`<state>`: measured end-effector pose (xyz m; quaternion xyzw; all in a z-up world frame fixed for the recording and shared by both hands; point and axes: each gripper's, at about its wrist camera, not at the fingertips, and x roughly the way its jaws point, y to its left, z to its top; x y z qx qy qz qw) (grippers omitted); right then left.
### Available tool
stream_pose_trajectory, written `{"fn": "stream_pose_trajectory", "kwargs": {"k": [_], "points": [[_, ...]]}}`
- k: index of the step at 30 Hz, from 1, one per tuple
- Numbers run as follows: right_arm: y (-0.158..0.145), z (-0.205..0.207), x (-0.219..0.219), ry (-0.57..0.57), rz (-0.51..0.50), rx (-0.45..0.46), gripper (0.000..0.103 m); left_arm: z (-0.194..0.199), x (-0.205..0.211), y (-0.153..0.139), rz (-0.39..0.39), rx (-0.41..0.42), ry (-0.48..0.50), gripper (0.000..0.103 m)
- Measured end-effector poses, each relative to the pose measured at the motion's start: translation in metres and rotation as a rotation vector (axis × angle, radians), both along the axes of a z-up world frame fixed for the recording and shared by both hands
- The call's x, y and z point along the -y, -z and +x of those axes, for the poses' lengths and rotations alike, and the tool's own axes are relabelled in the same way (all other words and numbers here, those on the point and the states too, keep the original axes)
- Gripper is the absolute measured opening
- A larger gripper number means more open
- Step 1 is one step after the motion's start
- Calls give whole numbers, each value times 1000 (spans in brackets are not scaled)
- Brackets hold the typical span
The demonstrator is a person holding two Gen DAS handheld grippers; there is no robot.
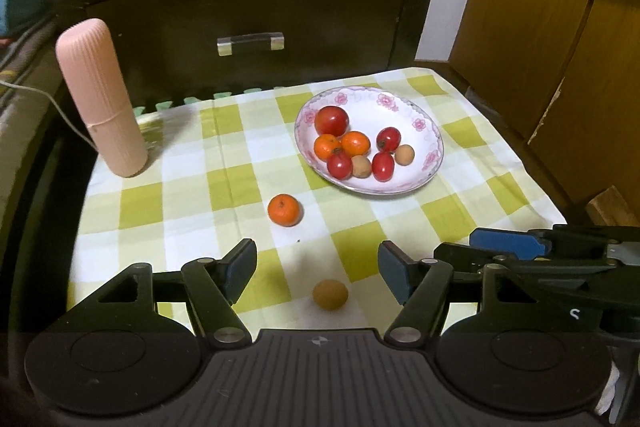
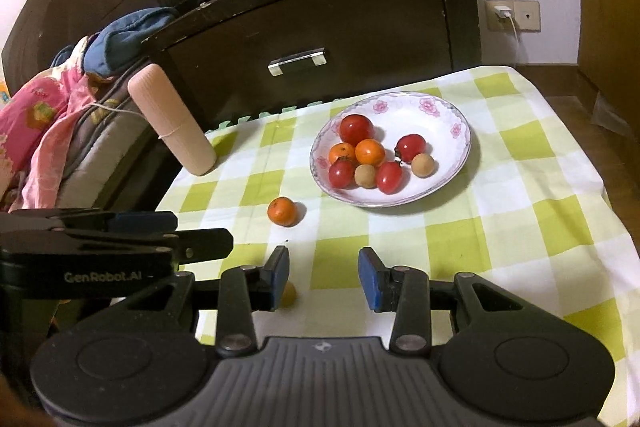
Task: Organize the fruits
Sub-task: 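Withdraw both open tools from the bowl toward the remaining tangerine and brown fruit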
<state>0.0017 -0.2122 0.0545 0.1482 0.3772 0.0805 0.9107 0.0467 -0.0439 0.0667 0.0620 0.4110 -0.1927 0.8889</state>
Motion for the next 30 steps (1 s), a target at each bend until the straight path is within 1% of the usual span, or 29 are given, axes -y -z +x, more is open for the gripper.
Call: {"fn": "stream_pose_trajectory", "kwargs": {"k": [4,7,13,18,21,23,25,27,30], "points": [[0,-1,-5,-11,-6,-7,37,-6,-7,-3,15,6,-21,74],[1,-1,-10,-23,-2,-20,37,-7,-13,-3,20,-4,-47,74],[8,2,-23,-53,-29,-53,37,-3,-23,2,27,-25,-76,75],[20,6,-34,-95,-49,-61,37,15,-29,12,-15,-46,-83,75],[27,13,-40,-104,-52,-58,37,25,-33,21,-54,-69,-76,75],[30,16,-44,-114,-60,-33,37,32,-35,28,-72,-76,-63,75],[32,17,-49,-137,-92,10,37,39,-37,36,-91,-91,-60,75],[35,22,-54,-158,-113,24,37,45,-39,41,-119,-112,-62,75],[43,30,-60,-184,-110,2,37,51,-41,42,-124,-124,-59,75]]}}
